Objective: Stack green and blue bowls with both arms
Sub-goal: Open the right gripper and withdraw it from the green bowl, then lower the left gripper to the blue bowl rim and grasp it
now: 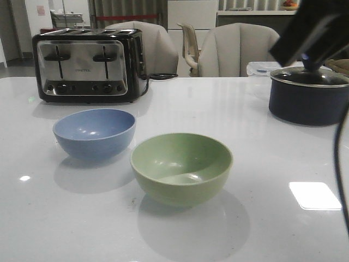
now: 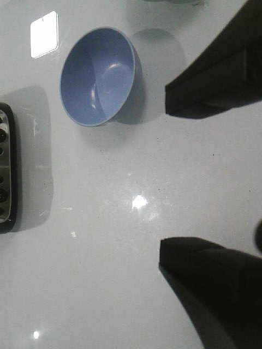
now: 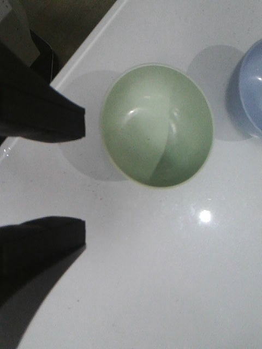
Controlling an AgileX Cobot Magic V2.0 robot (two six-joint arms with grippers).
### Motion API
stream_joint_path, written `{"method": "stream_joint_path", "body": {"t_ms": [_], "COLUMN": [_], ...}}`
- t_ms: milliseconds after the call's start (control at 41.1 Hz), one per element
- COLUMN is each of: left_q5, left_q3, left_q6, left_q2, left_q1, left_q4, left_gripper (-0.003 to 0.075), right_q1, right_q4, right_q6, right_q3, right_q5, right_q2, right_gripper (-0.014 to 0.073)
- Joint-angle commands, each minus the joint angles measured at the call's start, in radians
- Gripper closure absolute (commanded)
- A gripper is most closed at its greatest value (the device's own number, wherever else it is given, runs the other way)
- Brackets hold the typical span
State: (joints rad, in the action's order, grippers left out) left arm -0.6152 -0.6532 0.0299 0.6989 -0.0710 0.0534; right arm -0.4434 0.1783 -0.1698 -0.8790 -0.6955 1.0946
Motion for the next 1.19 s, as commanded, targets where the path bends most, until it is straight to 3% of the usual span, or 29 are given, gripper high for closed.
{"method": "stream_joint_path", "body": {"t_ms": [0,243,486,632,1167], "left_q5": [0.067,0.067,0.011,-0.040,-0.029], "left_q3": [-0.034,-0.034,-0.121,-0.232,-0.589], "left_q6": [-0.007,-0.006,-0.001,-0.001,-0.001], "left_q2": [0.000,0.014,0.151,0.313,0.940], "left_q1": [0.003,-0.011,-0.131,-0.170,-0.173], "left_q4": [0.008,0.008,0.008,0.008,0.026], "left_gripper": [0.0211,0.0211,0.0211,0.0211,0.0211], "right_q1": [0.003,0.003,0.003,0.003,0.003], "right_q4": [-0.012,-0.012,-0.011,-0.011,-0.011], "right_q6": [-0.014,-0.014,-0.014,-0.014,-0.014], "right_q3": [0.051,0.196,0.218,0.218,0.218], "right_q5": [0.040,0.030,0.029,0.026,0.026], "right_q2": [-0.126,-0.363,-0.483,-0.483,-0.483], "right_gripper": [0.0153,0.0153,0.0153,0.0153,0.0153]}}
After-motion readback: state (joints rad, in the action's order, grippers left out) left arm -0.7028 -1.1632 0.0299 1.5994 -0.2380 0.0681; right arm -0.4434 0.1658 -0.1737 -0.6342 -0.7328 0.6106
